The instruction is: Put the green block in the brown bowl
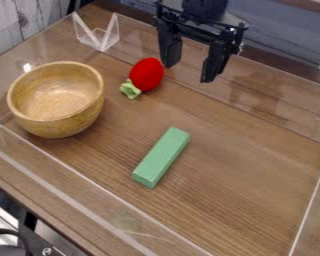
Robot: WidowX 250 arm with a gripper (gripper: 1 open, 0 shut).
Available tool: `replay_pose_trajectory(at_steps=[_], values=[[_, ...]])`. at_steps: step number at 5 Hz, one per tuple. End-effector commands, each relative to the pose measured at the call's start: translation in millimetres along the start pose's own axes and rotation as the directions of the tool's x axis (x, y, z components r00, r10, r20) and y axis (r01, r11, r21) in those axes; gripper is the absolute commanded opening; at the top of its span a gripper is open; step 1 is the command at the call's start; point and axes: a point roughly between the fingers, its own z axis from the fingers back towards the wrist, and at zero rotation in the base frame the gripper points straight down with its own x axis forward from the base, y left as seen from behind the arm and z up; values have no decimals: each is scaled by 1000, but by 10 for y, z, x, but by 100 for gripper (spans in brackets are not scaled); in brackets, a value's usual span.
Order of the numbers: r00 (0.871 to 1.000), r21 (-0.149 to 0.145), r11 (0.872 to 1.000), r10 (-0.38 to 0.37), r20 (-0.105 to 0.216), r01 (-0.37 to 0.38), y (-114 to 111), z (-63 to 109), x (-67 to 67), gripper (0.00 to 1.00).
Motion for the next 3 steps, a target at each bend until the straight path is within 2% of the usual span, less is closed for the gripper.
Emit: replay_pose_trajectory(at_steps=[1,2,3], values=[[992,-6,993,-122,-25,122,-95,-47,-177,100],[977,-10,978,-208,-50,207,-143,-242,-376,100],[961,-5,963,-271,-47,271,-174,-409,-505,100]])
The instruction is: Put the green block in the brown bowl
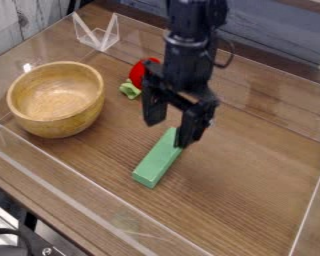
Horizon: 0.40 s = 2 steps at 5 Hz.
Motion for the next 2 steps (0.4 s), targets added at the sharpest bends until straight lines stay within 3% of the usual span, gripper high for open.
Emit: replay_pose_trajectory(at_steps=[1,2], values=[[998,18,999,-39,56,38,111,-13,-49,100],[996,20,998,-55,68,54,207,-116,-106,100]])
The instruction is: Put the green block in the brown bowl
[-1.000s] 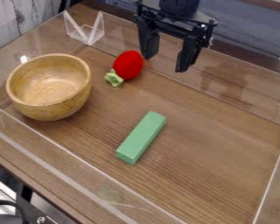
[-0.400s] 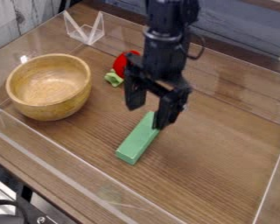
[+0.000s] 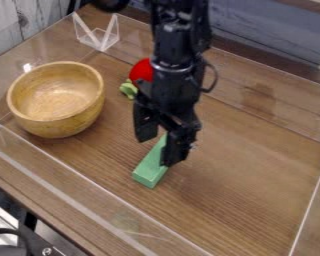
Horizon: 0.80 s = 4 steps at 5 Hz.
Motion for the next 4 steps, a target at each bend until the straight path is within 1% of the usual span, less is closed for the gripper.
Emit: replay_pose_trajectory(at_steps=[1,2,4], values=[[998,18,1000,-2,70,1,26,97,1,100],[996,21,1000,4,84,-5,29,82,1,100],[995,29,999,-30,98,27,78,-120,213,100]])
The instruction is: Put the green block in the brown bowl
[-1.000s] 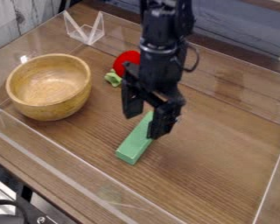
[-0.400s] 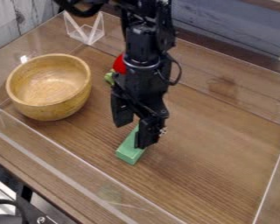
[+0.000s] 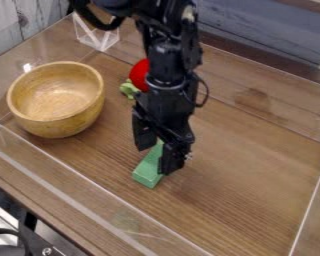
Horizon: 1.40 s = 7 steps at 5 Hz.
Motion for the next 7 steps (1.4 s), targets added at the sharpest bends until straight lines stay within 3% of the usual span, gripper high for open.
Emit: replay_pose_trajectory(at_steps=[1,2,5,7], values=[[999,15,1000,3,49,-4,22,105,108,100],[999,11,1000,4,52,-4,6,121,115,100],[996,-6,997,83,40,-83,21,-119,143,100],[996,-14,996,83,33,-83,-74,-120,135,100]])
